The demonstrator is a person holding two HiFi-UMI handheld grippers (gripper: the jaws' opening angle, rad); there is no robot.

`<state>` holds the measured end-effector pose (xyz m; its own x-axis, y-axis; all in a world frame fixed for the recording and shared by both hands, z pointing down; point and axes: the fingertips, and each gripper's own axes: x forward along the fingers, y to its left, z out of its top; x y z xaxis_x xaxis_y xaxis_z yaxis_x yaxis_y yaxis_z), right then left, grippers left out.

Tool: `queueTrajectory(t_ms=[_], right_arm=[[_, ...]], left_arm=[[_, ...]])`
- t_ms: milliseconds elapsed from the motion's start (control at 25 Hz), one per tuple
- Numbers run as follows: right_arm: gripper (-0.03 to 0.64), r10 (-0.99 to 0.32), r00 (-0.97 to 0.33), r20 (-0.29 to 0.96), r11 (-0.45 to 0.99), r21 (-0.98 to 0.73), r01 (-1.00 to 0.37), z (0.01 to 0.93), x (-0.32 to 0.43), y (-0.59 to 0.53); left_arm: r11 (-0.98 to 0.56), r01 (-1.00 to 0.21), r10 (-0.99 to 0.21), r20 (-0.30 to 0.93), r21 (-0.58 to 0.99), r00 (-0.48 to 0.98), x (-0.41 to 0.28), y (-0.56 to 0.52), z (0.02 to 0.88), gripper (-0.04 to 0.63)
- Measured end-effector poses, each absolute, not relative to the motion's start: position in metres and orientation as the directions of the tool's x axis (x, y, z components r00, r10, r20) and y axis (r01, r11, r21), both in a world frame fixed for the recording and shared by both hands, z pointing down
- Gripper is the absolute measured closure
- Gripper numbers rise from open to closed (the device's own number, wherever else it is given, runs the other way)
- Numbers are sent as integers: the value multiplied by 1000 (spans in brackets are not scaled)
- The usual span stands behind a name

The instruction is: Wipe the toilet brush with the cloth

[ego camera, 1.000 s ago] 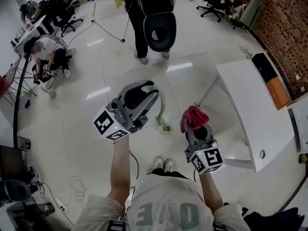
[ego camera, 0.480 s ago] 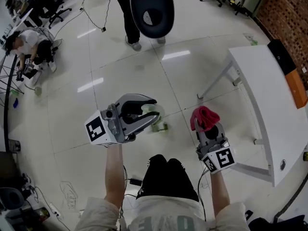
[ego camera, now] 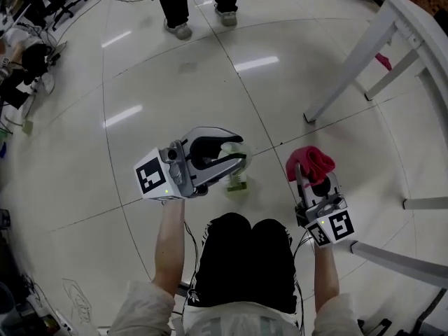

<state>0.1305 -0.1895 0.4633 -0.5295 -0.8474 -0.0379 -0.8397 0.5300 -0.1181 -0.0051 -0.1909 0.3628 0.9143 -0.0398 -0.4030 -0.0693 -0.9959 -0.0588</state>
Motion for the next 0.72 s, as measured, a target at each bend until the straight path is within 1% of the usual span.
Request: queueTrajectory(t_ms=[120,280,480,720], right_arm=[[586,-852,-522,-29,521,-138,-842,503,138,-187],[586,-866,-500,22,490,-169,-855,536,148,-184],[586,-857,-515,30,501,-190,-844,553,145,-177],[586,-865,-501,18,485,-224,-845,562,144,-179]], left_arm=[[-998,-54,-38,-393,-30,919,-1,-190,412,488],[-999,-45,-45,-353,8,934,7,-194,444,488],[-999,-24,-30,-338,23,941,7,-195,463,488],[-998,-17,-33,-257,65,966,11,-194,504,488]])
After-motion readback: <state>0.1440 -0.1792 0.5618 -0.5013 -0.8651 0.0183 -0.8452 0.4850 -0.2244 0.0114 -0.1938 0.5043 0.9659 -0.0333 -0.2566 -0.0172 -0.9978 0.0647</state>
